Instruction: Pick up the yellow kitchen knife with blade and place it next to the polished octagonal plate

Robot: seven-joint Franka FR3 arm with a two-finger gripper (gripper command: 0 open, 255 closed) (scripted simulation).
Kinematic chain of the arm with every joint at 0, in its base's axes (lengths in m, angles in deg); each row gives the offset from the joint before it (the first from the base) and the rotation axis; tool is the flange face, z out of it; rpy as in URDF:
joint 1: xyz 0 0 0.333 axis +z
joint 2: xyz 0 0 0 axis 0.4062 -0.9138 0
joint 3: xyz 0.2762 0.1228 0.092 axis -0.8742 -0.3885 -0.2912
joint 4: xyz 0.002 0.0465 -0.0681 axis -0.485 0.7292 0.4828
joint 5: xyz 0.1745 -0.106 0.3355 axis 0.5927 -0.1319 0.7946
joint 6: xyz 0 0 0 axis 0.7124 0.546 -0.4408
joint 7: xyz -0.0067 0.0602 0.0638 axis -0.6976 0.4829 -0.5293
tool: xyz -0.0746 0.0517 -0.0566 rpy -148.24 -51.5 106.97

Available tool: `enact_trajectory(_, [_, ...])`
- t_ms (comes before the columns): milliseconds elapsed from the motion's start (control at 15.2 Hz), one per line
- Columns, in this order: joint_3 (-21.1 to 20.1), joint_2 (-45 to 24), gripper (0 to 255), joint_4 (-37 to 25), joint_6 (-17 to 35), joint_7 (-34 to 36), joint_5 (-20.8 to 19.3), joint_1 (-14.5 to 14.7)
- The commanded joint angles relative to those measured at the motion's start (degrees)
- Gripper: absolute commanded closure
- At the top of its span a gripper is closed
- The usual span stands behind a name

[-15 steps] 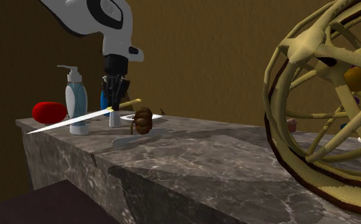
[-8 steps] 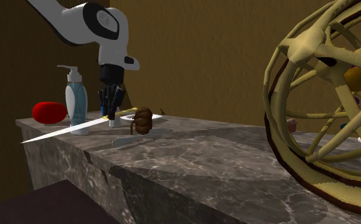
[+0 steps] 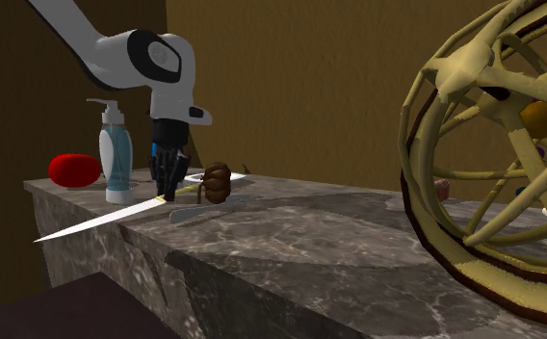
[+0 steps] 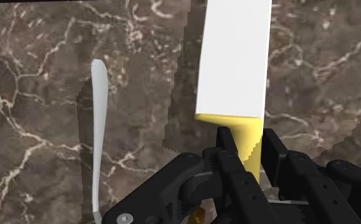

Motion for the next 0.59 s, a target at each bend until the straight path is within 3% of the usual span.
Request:
enact_trajectory(0, [0.0, -0.6, 255, 0.4, 1.0, 0.0, 0.0, 0.0])
enact_trajectory(462, [0.0, -0.6, 255, 0.4, 1.0, 0.0, 0.0, 0.0])
enact_trajectory(528, [0.0, -0.6, 0, 0.4, 1.0, 0.0, 0.0, 0.0])
